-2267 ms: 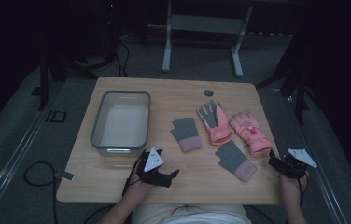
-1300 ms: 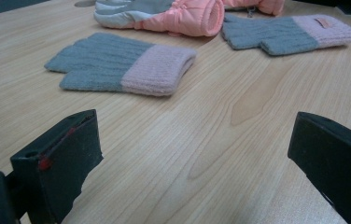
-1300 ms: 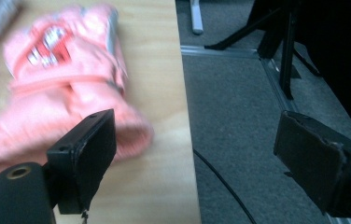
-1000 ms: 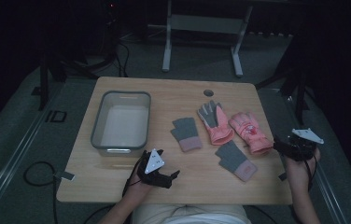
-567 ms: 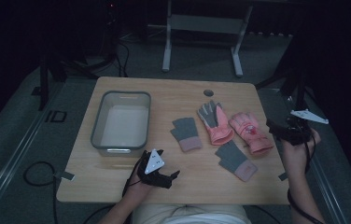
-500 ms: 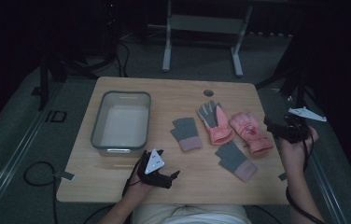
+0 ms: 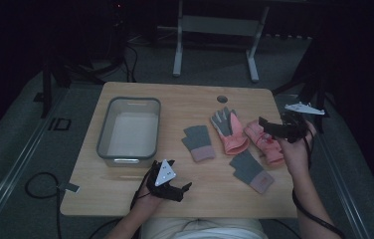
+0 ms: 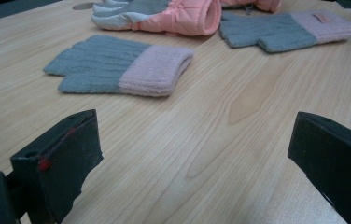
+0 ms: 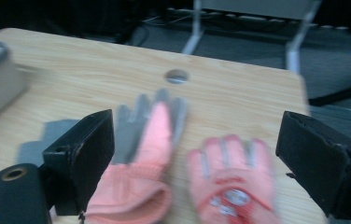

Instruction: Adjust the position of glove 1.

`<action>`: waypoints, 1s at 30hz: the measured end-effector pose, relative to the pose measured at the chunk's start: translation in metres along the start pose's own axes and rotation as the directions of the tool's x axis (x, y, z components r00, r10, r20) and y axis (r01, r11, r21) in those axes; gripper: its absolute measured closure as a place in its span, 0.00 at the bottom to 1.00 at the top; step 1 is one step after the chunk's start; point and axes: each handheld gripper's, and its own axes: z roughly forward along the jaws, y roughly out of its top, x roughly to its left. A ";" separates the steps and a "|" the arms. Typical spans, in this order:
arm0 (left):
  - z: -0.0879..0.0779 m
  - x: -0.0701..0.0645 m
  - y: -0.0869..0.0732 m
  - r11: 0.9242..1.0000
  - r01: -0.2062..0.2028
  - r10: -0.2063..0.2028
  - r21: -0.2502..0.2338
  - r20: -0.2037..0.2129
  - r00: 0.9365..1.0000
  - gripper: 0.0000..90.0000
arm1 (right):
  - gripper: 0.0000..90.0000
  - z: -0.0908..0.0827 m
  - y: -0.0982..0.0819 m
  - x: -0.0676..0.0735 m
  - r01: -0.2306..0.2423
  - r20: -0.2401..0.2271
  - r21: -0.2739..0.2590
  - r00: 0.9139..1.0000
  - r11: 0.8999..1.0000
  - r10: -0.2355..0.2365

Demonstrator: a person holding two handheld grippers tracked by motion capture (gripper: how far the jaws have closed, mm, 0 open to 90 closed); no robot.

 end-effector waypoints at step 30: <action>0.000 -0.002 0.000 1.000 -0.020 0.020 0.003 0.005 1.000 0.02 | 0.44 0.110 -0.019 0.118 0.222 -0.288 0.136 0.941 0.966 -0.176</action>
